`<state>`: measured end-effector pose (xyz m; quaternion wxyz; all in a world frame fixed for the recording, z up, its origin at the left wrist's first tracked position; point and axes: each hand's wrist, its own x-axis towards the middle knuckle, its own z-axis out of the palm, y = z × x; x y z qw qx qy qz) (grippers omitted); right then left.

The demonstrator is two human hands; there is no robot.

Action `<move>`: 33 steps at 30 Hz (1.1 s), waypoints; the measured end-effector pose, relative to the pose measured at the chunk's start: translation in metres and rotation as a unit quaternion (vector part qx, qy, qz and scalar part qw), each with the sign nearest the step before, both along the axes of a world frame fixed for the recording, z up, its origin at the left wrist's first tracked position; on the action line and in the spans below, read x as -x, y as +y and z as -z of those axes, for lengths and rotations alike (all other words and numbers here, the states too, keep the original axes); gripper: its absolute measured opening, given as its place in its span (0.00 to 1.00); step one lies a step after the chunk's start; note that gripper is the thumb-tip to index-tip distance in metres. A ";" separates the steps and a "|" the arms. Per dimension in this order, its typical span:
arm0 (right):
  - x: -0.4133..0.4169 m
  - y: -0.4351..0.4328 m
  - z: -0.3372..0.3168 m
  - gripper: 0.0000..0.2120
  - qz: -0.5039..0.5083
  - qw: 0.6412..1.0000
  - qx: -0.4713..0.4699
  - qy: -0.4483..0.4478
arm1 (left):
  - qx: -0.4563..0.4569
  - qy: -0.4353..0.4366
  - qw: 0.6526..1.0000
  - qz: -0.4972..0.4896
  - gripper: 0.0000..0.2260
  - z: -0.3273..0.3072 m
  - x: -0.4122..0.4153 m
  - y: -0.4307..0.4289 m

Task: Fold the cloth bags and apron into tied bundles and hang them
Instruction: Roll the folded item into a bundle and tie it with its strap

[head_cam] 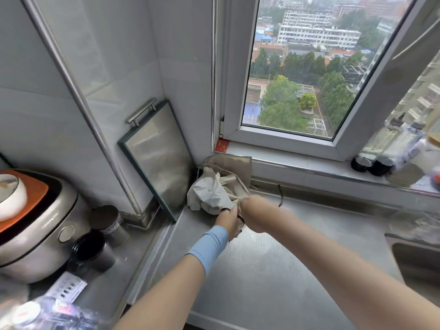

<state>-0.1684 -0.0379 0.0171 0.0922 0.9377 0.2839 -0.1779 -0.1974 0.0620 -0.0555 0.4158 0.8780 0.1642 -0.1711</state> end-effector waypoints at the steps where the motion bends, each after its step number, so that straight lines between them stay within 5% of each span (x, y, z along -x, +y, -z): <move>1: 0.004 -0.005 0.006 0.08 0.003 0.999 -0.047 -0.008 | 0.074 0.014 0.996 -0.051 0.17 0.004 -0.002 0.001; 4: 0.008 -0.031 0.032 0.09 0.060 0.983 -0.172 -0.016 | 0.267 0.025 0.946 -0.183 0.26 0.010 -0.004 0.000; 9: 0.007 -0.065 0.057 0.09 0.230 0.914 -0.287 0.170 | 0.339 -0.095 0.928 -0.122 0.14 0.016 0.007 -0.014; 12: 0.005 -0.081 0.064 0.08 0.332 0.796 -0.399 0.313 | 0.321 -0.135 0.935 -0.068 0.14 0.024 0.013 -0.027; 21: 0.010 -0.115 0.107 0.22 0.512 0.416 -0.592 0.463 | 0.069 -0.230 0.969 0.064 0.16 0.065 0.031 -0.049; 23: 0.013 -0.118 0.116 0.26 0.491 0.440 -0.579 0.479 | 0.017 -0.234 0.967 0.103 0.17 0.075 0.036 -0.051; 26: 0.020 -0.123 0.132 0.18 0.450 0.504 -0.570 0.467 | 0.017 -0.195 0.973 0.121 0.18 0.084 0.045 -0.055; 33: 0.051 -0.128 0.164 0.17 0.408 0.652 -0.557 0.313 | 0.048 -0.140 0.984 0.102 0.15 0.101 0.069 -0.068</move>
